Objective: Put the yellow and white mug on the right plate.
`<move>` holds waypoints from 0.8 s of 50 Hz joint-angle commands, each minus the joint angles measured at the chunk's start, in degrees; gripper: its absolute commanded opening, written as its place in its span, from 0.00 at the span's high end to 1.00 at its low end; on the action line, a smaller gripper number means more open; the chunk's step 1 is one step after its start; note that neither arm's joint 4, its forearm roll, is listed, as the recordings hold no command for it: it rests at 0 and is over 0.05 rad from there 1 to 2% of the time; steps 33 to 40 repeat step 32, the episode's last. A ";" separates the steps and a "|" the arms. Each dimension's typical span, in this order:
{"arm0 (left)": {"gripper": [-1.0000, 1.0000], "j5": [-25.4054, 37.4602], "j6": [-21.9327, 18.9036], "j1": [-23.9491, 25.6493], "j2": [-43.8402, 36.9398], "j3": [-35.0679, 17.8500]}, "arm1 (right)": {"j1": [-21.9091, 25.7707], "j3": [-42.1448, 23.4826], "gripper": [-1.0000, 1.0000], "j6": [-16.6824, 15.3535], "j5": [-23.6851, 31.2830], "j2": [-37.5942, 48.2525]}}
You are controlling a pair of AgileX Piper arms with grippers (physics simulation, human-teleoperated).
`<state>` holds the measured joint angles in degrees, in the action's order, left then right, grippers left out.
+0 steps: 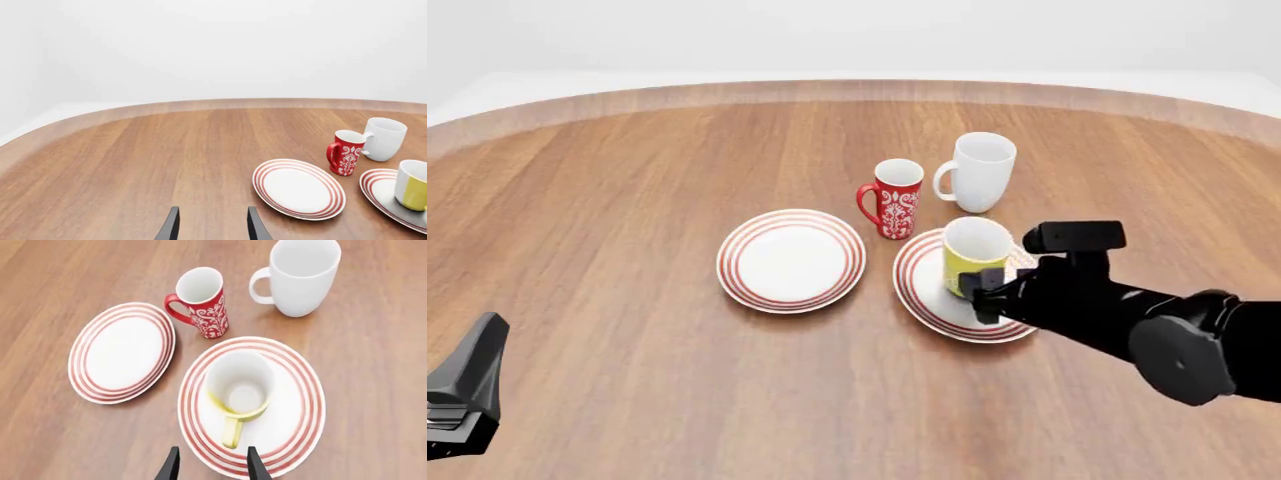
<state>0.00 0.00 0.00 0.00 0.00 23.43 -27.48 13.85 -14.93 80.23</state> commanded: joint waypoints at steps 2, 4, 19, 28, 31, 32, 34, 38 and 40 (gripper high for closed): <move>0.00 0.00 0.00 0.00 0.00 0.00 | 0.06 2.76 0.00 0.34 6.53 -11.71; 0.00 0.00 0.00 0.00 0.00 0.00 | -0.21 2.82 0.00 0.25 7.86 -13.87; 0.00 0.00 0.00 0.00 0.00 0.00 | -0.19 0.51 0.00 -1.78 16.68 -25.54; 0.00 0.00 0.00 0.00 0.00 0.00 | 0.04 -1.70 0.00 -2.70 21.43 -30.35; 0.00 0.00 0.00 0.00 0.00 0.00 | -0.01 -2.64 0.00 -3.30 23.10 -32.21; 0.00 0.00 0.00 0.00 0.00 0.00 | 0.05 -3.15 0.00 -3.44 23.84 -32.65; 0.00 0.00 0.00 0.00 0.00 0.00 | 0.05 -3.15 0.00 -3.44 23.84 -32.65; 0.00 0.00 0.00 0.00 0.00 0.00 | 0.05 -3.15 0.00 -3.44 23.84 -32.65; 0.00 0.00 0.00 0.00 0.00 0.00 | 0.05 -3.15 0.00 -3.44 23.84 -32.65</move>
